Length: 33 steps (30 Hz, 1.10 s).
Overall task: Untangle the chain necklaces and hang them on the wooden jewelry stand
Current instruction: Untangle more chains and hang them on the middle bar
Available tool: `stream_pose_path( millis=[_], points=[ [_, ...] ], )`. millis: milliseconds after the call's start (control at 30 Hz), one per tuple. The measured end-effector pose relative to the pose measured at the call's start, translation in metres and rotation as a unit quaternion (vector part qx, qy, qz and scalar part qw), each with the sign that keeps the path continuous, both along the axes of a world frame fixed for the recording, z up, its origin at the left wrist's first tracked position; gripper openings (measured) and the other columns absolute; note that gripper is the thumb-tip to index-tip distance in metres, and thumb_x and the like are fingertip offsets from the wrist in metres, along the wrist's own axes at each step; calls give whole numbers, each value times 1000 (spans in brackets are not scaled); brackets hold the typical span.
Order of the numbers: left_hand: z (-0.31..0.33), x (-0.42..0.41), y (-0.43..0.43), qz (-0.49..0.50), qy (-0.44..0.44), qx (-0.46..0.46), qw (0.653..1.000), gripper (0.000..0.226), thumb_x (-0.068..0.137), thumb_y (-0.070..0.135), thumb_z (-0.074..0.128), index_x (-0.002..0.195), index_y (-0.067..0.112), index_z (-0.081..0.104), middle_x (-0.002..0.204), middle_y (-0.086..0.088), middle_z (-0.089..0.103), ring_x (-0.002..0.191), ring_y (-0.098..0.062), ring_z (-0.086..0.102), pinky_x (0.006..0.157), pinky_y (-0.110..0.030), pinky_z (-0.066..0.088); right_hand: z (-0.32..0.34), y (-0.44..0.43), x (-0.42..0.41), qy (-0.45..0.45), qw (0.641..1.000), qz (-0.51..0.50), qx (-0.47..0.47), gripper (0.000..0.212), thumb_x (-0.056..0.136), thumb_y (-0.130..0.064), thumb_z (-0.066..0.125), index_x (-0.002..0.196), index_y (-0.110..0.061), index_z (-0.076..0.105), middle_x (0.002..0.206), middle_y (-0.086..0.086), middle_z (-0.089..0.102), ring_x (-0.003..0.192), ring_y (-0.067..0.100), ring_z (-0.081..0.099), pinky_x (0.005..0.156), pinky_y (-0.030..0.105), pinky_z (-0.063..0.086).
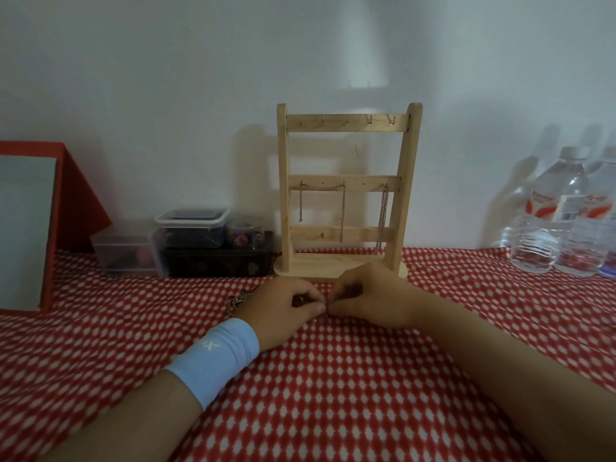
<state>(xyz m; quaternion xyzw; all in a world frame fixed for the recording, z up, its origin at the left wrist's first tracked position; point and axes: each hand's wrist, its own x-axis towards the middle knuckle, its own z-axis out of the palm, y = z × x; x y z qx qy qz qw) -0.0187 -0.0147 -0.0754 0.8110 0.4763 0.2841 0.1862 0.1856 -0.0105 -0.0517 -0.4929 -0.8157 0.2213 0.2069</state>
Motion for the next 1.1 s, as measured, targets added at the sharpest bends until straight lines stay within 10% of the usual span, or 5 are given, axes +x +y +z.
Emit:
stream_pose_path(
  millis=[533,1100],
  points=[
    [-5,8,0,14,-162,7,987,15,98,26,54,92,27,68,92,14,69,88,6,62,76,-5,45,10,-8,-11,244,965,-85,-43,34,85,-8,80,114,-21,67,85,2,79,57,9,69,55,22,56],
    [-1,8,-5,-10,-201,13,979,12,83,21,74,86,31,69,80,15,70,81,1,65,80,-19,53,14,-6,-3,372,882,-46,-284,38,88,11,68,122,-6,63,83,14,75,74,22,73,68,32,64]
  ],
)
